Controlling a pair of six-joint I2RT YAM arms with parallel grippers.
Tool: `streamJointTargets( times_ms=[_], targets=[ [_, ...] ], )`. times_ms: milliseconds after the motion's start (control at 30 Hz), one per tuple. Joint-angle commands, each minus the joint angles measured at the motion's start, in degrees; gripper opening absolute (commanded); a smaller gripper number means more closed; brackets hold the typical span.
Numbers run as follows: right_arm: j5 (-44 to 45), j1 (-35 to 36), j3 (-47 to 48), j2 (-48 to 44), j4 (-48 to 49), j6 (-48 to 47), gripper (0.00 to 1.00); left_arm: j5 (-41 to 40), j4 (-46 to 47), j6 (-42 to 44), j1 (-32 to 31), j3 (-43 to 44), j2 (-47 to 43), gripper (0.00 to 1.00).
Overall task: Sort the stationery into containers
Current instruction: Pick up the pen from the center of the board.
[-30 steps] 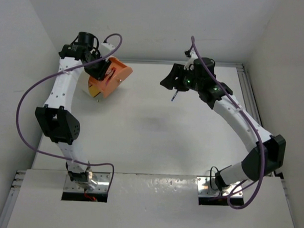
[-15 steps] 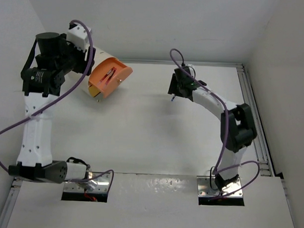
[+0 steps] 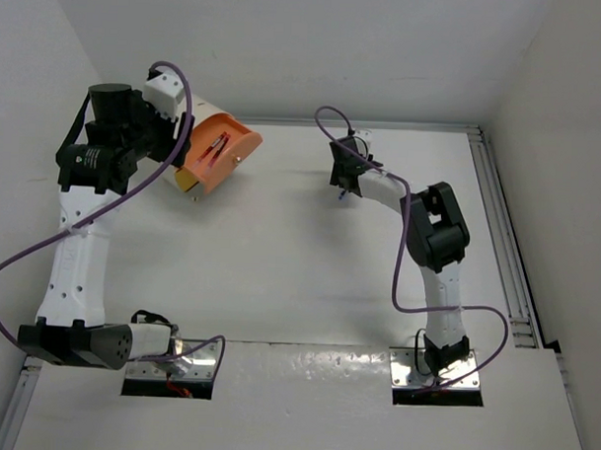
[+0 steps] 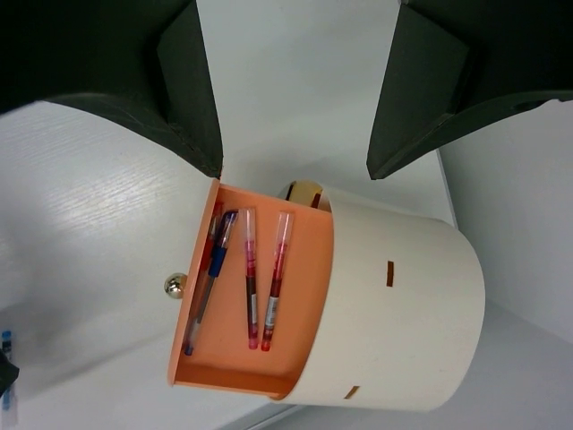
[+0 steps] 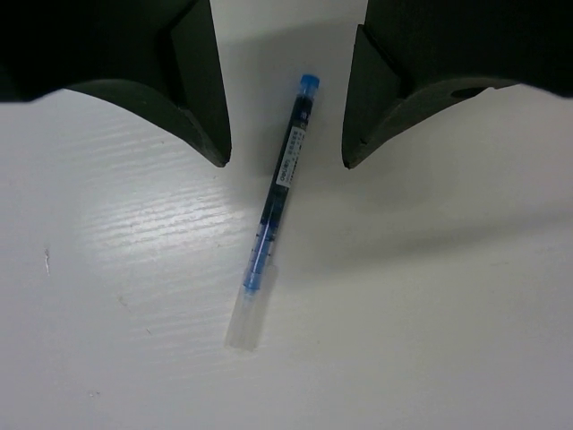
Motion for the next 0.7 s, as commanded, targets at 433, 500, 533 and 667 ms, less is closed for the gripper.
streamJointTargets(
  times_ms=[433, 500, 533, 667],
  targets=[
    [0.6, -0.1, 1.3, 3.9, 2.3, 1.9, 0.31, 0.9, 0.8, 1.1, 3.0, 1.3, -0.4, 0.72],
    [0.7, -0.3, 0.4, 3.9, 1.6, 2.3, 0.30, 1.1, 0.3, 1.2, 3.1, 1.7, -0.4, 0.72],
    [0.2, -0.5, 0.4, 3.9, 1.8, 2.4, 0.29, 1.2, 0.1, 1.2, 3.1, 1.8, -0.4, 0.72],
    [-0.8, -1.1, 0.6, 3.9, 0.7, 2.9, 0.28, 1.6, -0.4, 1.3, 3.3, 1.7, -0.4, 0.73]
  ],
)
